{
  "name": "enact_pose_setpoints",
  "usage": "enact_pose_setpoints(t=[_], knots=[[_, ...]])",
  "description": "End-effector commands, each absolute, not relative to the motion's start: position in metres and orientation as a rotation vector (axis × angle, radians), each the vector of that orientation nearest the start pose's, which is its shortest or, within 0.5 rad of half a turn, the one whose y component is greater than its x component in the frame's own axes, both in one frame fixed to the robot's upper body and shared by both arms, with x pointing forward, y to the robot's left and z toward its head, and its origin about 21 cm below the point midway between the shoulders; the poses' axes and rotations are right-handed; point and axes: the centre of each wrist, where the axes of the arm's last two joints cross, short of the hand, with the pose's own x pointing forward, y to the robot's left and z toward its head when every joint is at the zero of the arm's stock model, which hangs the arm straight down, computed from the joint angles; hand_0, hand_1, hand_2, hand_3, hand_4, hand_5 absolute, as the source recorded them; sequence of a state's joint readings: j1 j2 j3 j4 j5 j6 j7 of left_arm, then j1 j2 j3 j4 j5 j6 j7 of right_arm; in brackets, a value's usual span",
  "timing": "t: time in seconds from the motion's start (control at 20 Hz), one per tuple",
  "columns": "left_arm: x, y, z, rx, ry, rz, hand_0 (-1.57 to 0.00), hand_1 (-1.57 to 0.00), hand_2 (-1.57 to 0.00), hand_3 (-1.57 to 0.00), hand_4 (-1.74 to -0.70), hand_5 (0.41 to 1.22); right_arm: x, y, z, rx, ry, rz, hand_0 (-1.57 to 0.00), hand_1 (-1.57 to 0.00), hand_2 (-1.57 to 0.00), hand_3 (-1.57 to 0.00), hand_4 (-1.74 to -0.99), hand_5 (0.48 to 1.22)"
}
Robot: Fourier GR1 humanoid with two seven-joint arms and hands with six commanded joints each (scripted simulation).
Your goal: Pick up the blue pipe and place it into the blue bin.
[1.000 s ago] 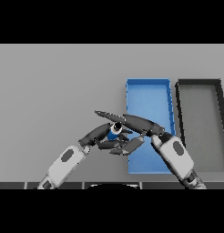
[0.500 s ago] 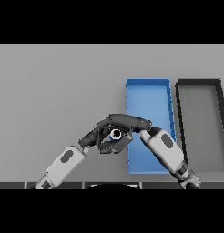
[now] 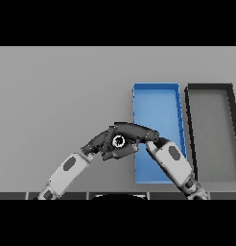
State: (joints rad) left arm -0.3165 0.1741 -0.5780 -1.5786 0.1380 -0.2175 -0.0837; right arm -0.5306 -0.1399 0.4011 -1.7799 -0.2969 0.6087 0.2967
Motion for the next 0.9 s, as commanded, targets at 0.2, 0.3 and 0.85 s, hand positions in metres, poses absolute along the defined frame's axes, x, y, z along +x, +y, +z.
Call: enact_pose_setpoints(t=[0.2,0.3,0.85], knots=[[0.264,0.104,0.051,-0.636,-1.674,-0.914,-1.22,-1.0,-1.02,-0.42,-1.44,1.22,0.28,-0.105,0.168,0.827,-1.641,1.229,-1.55,-1.55,-1.55,-1.54,-1.478,1.186],[0.266,0.106,0.054,-0.647,-1.659,-0.958,-0.78,-0.64,-0.65,-0.27,-1.25,1.22,0.277,-0.103,0.17,0.847,-1.651,1.233,-1.56,-1.56,-1.56,-1.55,-1.481,1.198],[0.272,0.114,0.049,-0.538,-1.658,-0.989,-0.07,-0.05,-0.06,-0.02,-0.83,0.689,0.276,-0.104,0.174,0.855,-1.688,1.17,-1.57,-1.57,-1.57,-1.57,-1.485,1.219]])
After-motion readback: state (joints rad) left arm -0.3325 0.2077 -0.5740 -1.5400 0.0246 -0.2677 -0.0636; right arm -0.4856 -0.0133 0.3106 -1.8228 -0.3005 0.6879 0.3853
